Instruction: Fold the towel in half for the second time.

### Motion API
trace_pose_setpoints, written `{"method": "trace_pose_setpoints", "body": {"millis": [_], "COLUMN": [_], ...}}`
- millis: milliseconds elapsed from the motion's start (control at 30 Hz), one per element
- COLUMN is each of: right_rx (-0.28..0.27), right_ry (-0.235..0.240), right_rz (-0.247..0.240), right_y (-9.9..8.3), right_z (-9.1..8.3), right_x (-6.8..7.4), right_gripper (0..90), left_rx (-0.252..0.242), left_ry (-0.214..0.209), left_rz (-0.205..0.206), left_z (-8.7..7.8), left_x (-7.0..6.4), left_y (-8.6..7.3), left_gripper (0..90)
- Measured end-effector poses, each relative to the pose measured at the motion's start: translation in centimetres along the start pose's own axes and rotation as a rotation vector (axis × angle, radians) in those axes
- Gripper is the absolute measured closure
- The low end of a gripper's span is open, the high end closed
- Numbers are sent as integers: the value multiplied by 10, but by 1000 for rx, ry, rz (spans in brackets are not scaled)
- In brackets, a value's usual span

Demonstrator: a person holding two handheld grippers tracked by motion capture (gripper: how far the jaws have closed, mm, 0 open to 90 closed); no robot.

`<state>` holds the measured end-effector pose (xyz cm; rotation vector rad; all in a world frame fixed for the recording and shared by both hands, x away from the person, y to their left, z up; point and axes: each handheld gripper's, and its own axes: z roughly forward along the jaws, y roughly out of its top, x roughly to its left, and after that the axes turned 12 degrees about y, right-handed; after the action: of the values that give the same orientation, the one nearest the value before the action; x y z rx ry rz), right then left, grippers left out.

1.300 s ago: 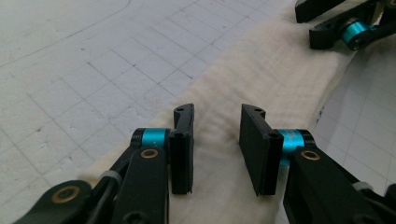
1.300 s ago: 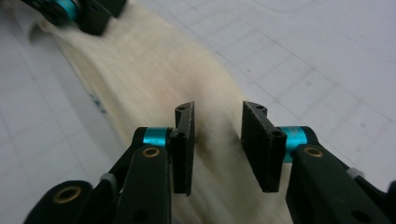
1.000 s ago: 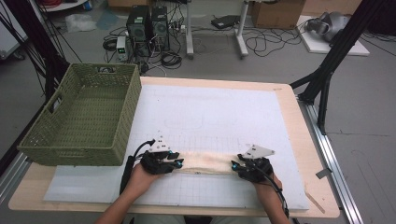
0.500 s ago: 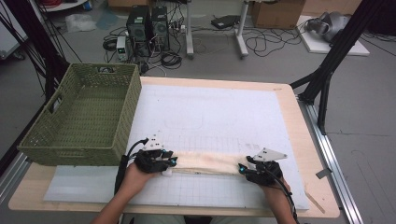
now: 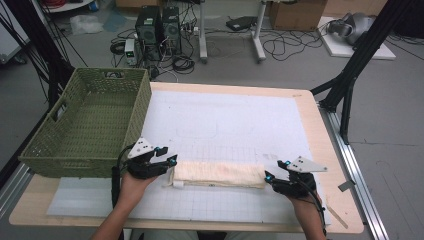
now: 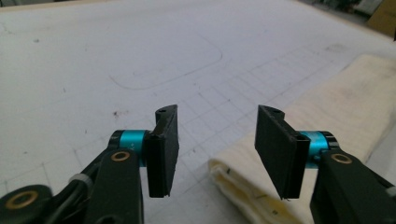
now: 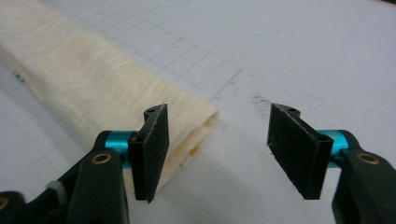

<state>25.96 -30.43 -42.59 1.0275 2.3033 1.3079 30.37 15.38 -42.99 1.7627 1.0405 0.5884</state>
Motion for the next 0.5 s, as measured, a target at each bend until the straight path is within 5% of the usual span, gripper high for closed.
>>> {"method": "trace_pose_setpoints", "body": {"millis": [300,500], "right_rx": [-59,-59], "right_ry": [-78,-85], "right_rz": [41,45], "right_y": [-3,-4], "right_z": [-21,-23], "right_x": [-15,-19], "right_gripper": [309,280], "left_rx": [-26,-64], "left_ry": [-18,-24], "left_rz": [-31,-41], "left_z": [4,2], "left_x": [-1,0], "left_y": [2,3], "left_gripper": [277,190]}}
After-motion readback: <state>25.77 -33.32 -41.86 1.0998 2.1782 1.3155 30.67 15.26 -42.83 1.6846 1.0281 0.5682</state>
